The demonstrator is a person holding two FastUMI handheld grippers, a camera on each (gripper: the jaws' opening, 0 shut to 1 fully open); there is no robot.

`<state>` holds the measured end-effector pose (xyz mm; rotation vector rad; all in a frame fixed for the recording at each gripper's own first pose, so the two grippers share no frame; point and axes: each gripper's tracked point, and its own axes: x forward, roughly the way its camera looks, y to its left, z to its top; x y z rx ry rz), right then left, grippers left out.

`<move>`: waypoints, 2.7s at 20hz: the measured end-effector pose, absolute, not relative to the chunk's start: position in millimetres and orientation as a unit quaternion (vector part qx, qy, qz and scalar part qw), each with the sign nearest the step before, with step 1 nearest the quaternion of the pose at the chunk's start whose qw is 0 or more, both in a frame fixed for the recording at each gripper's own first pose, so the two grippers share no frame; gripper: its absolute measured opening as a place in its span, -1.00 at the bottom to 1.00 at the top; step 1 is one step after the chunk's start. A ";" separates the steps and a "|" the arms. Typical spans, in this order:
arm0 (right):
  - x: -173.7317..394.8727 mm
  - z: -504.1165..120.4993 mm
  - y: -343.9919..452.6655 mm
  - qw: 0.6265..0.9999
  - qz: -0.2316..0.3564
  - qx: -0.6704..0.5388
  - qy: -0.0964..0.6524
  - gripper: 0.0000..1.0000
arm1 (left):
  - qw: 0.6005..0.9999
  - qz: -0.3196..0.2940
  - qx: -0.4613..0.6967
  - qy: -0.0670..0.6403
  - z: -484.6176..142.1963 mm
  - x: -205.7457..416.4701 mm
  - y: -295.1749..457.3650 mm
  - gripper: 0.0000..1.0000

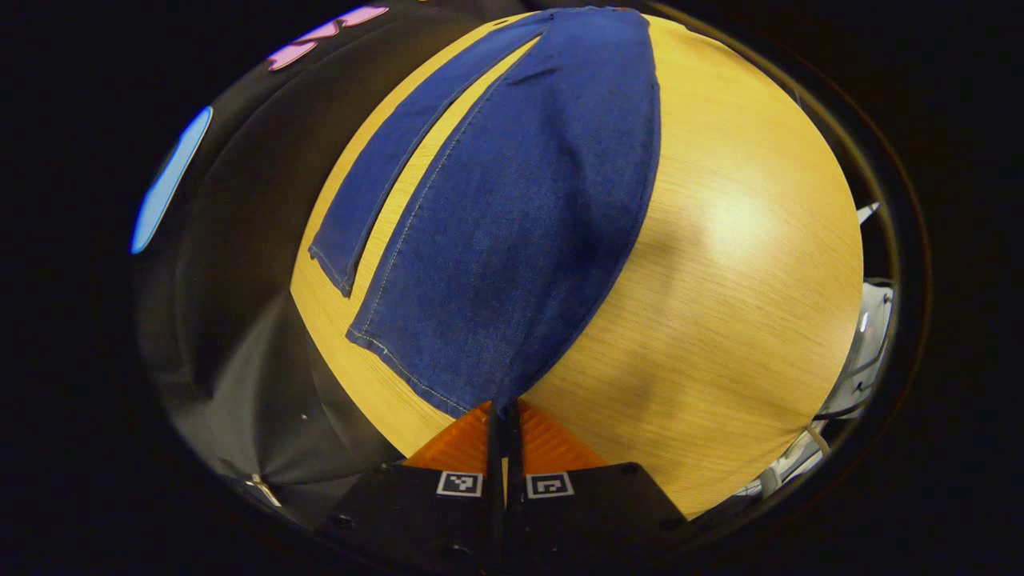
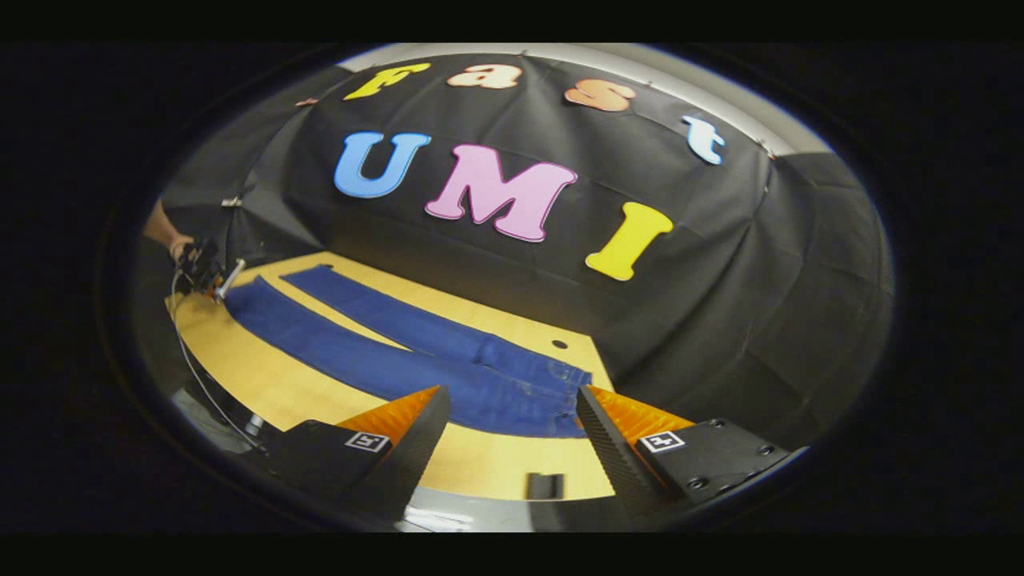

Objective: Grasp the waist and the cuffs of the jeans and fold them to make the two legs overlap; first hold the waist and fold one-third of the jeans toward the cuffs, then hold the cuffs and fold the remaining one-third in the same direction to finish folding.

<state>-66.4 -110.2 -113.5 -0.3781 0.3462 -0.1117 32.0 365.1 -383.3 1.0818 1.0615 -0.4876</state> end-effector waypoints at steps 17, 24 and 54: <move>3.5 -307.7 -316.1 0.768 0.160 -0.487 0.383 0.94 | 0.733 -0.178 0.434 0.492 -381.2 35.1 360.9 -0.88; 17.8 -364.5 -340.2 0.720 0.189 -0.521 0.418 0.94 | 0.731 -0.161 0.432 0.503 -380.6 35.9 359.3 -0.89; 172.7 -248.7 -318.5 0.899 0.040 -0.250 0.357 -0.85 | 0.897 0.057 0.097 0.428 -264.1 124.9 340.9 -0.89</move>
